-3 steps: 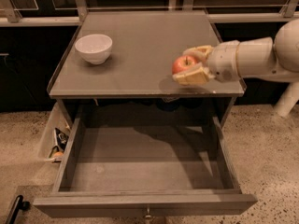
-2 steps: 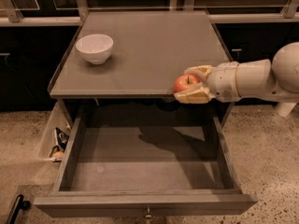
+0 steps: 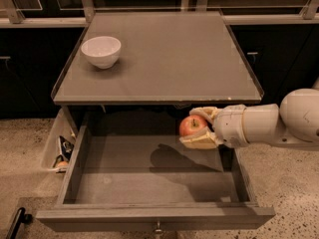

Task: Place apple into top drawer

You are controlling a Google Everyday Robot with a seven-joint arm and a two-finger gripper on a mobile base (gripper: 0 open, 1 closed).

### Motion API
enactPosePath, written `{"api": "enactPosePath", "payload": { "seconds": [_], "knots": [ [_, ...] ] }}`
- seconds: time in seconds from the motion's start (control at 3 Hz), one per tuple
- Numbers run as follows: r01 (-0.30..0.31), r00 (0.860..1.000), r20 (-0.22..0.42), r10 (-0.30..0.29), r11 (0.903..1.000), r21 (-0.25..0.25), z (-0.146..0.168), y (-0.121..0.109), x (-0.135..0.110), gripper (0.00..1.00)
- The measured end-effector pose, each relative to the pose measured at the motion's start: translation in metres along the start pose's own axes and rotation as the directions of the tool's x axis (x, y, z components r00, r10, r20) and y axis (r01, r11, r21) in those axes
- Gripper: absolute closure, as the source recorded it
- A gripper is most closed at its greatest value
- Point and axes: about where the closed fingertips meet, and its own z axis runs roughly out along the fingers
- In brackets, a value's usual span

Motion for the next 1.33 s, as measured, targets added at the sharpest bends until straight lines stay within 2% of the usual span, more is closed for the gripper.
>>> {"api": "enactPosePath", "payload": {
  "seconds": [0.33, 0.67, 1.33],
  "knots": [
    [0.0, 1.0, 0.0, 0.0, 1.0, 0.0, 0.0, 0.0, 0.0, 1.0],
    [0.0, 1.0, 0.016, 0.0, 0.9998, -0.018, 0.016, 0.003, 0.006, 1.0],
    [-0.088, 0.995, 0.044, 0.092, 0.9925, -0.084, 0.085, 0.029, 0.067, 1.0]
  ]
}}
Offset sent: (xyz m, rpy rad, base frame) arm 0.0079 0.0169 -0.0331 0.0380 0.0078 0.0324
